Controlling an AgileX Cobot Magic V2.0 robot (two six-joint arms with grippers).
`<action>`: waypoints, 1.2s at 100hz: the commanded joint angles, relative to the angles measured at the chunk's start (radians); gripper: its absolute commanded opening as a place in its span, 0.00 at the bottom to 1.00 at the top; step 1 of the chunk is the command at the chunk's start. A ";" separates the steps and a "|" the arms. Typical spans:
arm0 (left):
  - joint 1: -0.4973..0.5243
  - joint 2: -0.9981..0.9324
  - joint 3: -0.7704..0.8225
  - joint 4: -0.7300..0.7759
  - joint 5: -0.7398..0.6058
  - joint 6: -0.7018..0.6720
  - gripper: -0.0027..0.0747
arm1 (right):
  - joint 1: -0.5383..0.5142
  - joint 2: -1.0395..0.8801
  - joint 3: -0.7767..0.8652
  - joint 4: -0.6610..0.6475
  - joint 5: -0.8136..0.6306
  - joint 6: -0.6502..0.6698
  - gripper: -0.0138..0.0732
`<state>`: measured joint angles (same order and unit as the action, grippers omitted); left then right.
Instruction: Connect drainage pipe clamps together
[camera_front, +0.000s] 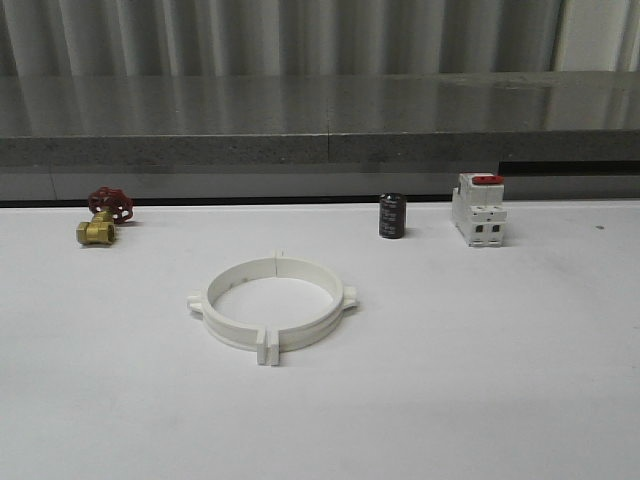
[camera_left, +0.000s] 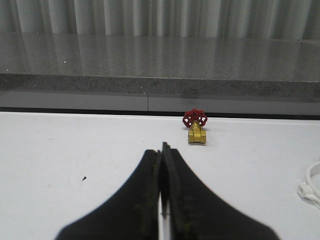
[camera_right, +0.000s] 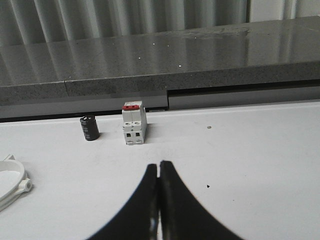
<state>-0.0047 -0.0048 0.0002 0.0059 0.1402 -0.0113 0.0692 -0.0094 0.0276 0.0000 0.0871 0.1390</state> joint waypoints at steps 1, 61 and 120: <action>-0.002 -0.027 0.046 0.010 -0.097 -0.019 0.01 | 0.000 -0.020 -0.017 0.000 -0.082 -0.010 0.08; -0.069 -0.027 0.046 0.031 -0.115 -0.019 0.01 | 0.000 -0.020 -0.017 0.000 -0.082 -0.010 0.08; -0.069 -0.027 0.046 0.031 -0.113 -0.019 0.01 | 0.000 -0.020 -0.017 0.000 -0.082 -0.010 0.08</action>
<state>-0.0673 -0.0048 0.0002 0.0350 0.1140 -0.0216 0.0692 -0.0094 0.0276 0.0000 0.0871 0.1390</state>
